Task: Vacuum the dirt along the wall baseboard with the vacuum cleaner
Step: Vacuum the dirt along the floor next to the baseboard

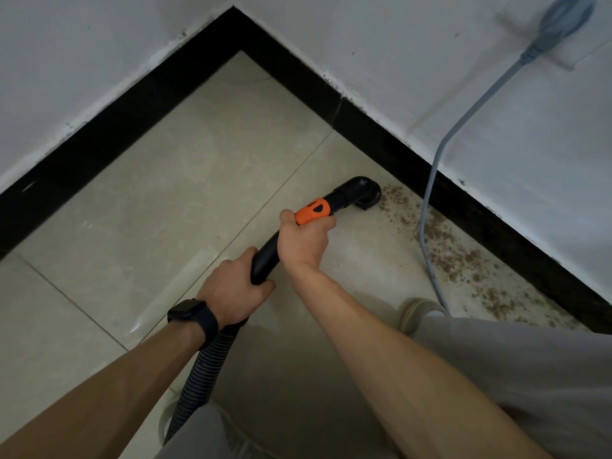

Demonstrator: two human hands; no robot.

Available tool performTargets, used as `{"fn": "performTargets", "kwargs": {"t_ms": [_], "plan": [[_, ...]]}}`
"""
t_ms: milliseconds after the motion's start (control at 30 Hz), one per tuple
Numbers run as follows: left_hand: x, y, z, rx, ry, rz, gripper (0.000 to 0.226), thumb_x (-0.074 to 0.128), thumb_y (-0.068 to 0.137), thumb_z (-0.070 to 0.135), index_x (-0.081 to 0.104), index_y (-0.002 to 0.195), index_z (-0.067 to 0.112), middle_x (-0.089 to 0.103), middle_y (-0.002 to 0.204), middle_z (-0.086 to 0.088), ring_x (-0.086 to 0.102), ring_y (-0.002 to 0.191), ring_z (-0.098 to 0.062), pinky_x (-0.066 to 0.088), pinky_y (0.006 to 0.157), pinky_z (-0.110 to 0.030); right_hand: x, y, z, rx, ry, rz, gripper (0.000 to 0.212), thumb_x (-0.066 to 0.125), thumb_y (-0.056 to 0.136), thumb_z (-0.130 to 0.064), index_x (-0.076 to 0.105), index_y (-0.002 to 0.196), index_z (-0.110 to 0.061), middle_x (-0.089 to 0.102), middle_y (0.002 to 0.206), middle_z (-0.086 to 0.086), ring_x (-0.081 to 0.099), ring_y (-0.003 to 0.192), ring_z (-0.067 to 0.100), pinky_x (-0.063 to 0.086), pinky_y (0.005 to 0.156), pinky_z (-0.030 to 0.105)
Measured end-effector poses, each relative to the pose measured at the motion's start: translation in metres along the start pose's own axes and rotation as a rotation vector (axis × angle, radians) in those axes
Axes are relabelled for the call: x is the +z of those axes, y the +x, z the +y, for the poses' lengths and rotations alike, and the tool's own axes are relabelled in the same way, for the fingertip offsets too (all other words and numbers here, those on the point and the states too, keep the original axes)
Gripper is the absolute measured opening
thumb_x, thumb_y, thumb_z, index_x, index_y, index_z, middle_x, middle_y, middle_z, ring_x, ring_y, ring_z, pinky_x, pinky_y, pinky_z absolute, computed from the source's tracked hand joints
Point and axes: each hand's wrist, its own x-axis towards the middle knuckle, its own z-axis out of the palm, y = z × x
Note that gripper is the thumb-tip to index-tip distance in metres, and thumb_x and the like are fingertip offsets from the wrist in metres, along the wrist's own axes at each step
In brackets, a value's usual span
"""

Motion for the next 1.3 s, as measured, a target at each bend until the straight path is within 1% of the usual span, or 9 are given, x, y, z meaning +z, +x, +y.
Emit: {"fn": "performTargets", "kwargs": {"t_ms": [100, 167, 233, 333, 467, 767, 933, 1033, 1300], "plan": [[0.004, 0.006, 0.003, 0.006, -0.026, 0.004, 0.026, 0.065, 0.078, 0.035, 0.039, 0.077, 0.029, 0.059, 0.063, -0.001, 0.057, 0.051, -0.016, 0.036, 0.044, -0.026, -0.004, 0.007, -0.004, 0.002, -0.001, 0.008, 0.039, 0.066, 0.094, -0.022, 0.035, 0.117, -0.014, 0.057, 0.086, -0.004, 0.057, 0.069, 0.005, 0.039, 0.048, 0.009], [0.006, 0.009, 0.006, 0.011, -0.033, 0.000, 0.025, 0.063, 0.076, 0.038, 0.039, 0.077, 0.030, 0.058, 0.063, 0.000, 0.057, 0.051, -0.016, 0.036, 0.045, -0.026, -0.006, 0.011, -0.006, 0.000, 0.006, 0.014, 0.040, 0.066, 0.094, -0.021, 0.036, 0.119, -0.013, 0.057, 0.086, -0.004, 0.057, 0.069, 0.006, 0.039, 0.045, 0.007], [0.007, 0.013, 0.009, 0.013, -0.029, 0.000, 0.025, 0.061, 0.074, 0.040, 0.039, 0.077, 0.030, 0.058, 0.063, 0.000, 0.057, 0.052, -0.017, 0.036, 0.045, -0.026, -0.008, 0.015, -0.007, 0.001, 0.006, 0.017, 0.040, 0.066, 0.094, -0.021, 0.036, 0.119, -0.014, 0.057, 0.086, -0.005, 0.057, 0.069, 0.006, 0.039, 0.047, 0.010], [0.009, 0.018, 0.012, 0.012, -0.021, 0.000, 0.025, 0.062, 0.076, 0.038, 0.039, 0.077, 0.030, 0.058, 0.063, 0.001, 0.056, 0.051, -0.015, 0.034, 0.043, -0.025, -0.010, 0.019, -0.008, 0.002, 0.016, 0.020, 0.041, 0.066, 0.094, -0.021, 0.036, 0.120, -0.015, 0.057, 0.087, -0.005, 0.057, 0.070, 0.005, 0.039, 0.048, 0.010], [0.009, 0.023, 0.017, 0.008, -0.022, 0.003, 0.025, 0.064, 0.078, 0.035, 0.040, 0.078, 0.030, 0.059, 0.064, 0.001, 0.057, 0.051, -0.015, 0.034, 0.043, -0.024, -0.012, 0.024, -0.011, 0.005, 0.028, 0.025, 0.045, 0.067, 0.093, -0.020, 0.038, 0.126, -0.010, 0.057, 0.088, -0.002, 0.057, 0.069, 0.007, 0.038, 0.042, 0.006], [0.011, 0.037, 0.033, 0.015, 0.012, 0.006, 0.027, 0.064, 0.080, 0.037, 0.038, 0.080, 0.029, 0.060, 0.067, -0.001, 0.058, 0.054, -0.019, 0.040, 0.046, -0.027, -0.021, 0.041, -0.020, -0.007, 0.033, 0.025, 0.042, 0.067, 0.093, -0.020, 0.039, 0.123, -0.010, 0.056, 0.088, -0.003, 0.056, 0.070, 0.007, 0.038, 0.043, 0.006], [0.010, 0.038, 0.034, 0.029, 0.046, 0.027, 0.026, 0.064, 0.080, 0.037, 0.039, 0.085, 0.029, 0.058, 0.066, 0.002, 0.056, 0.053, -0.016, 0.035, 0.045, -0.026, -0.023, 0.043, -0.020, -0.003, 0.035, 0.017, 0.043, 0.068, 0.093, -0.021, 0.037, 0.122, -0.012, 0.057, 0.089, -0.002, 0.057, 0.071, 0.007, 0.038, 0.043, 0.005], [0.010, 0.037, 0.035, 0.040, 0.029, 0.014, 0.027, 0.064, 0.081, 0.036, 0.039, 0.084, 0.029, 0.058, 0.067, 0.000, 0.056, 0.053, -0.017, 0.034, 0.045, -0.025, -0.023, 0.042, -0.020, -0.002, 0.041, 0.019, 0.045, 0.067, 0.094, -0.021, 0.038, 0.126, -0.009, 0.056, 0.089, -0.002, 0.056, 0.071, 0.007, 0.037, 0.043, 0.005], [-0.001, 0.025, 0.019, 0.062, 0.034, -0.045, 0.026, 0.066, 0.082, 0.032, 0.041, 0.085, 0.025, 0.060, 0.067, -0.003, 0.058, 0.053, -0.019, 0.045, 0.046, -0.031, -0.015, 0.021, -0.014, 0.030, 0.046, 0.027, 0.051, 0.067, 0.095, -0.023, 0.036, 0.132, -0.008, 0.058, 0.091, -0.003, 0.057, 0.072, 0.006, 0.041, 0.046, 0.007]]}}
